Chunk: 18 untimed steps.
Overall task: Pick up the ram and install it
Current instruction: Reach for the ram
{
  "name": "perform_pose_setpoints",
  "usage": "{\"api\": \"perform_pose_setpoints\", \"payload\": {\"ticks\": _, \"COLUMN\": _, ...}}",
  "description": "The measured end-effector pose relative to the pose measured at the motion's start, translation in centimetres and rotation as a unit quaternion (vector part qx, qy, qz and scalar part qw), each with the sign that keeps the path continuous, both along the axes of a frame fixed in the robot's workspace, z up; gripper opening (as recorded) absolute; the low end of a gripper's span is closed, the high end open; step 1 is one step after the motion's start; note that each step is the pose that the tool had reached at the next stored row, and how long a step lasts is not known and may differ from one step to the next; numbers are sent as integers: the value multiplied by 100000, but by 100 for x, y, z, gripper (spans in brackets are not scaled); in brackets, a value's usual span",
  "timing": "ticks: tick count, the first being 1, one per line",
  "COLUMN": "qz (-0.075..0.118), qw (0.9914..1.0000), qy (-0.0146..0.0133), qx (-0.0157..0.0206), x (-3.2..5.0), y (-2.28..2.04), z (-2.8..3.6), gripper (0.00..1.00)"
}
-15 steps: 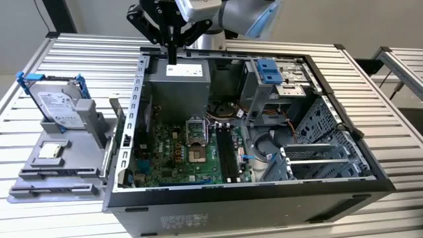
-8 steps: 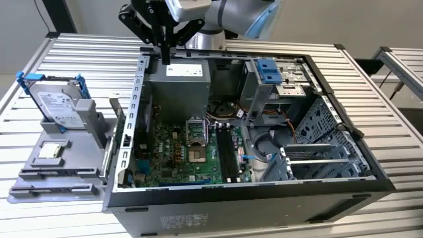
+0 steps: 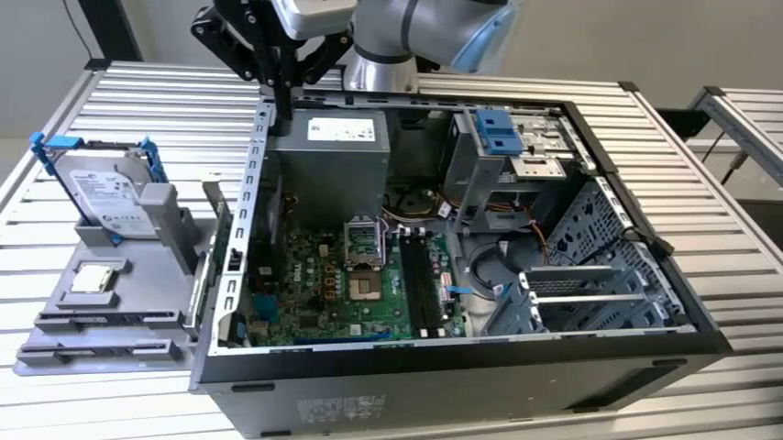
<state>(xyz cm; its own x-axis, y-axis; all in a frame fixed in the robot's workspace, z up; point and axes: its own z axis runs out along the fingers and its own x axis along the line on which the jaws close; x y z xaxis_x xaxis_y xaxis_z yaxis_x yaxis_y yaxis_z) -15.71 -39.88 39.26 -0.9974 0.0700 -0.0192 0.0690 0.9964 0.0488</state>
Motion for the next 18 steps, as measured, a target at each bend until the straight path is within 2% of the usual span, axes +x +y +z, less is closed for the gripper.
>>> {"api": "perform_pose_setpoints", "payload": {"ticks": 18, "qz": 64, "qw": 100000, "qy": -37, "qx": 5, "x": -472, "y": 0, "z": 1, "gripper": 0}}
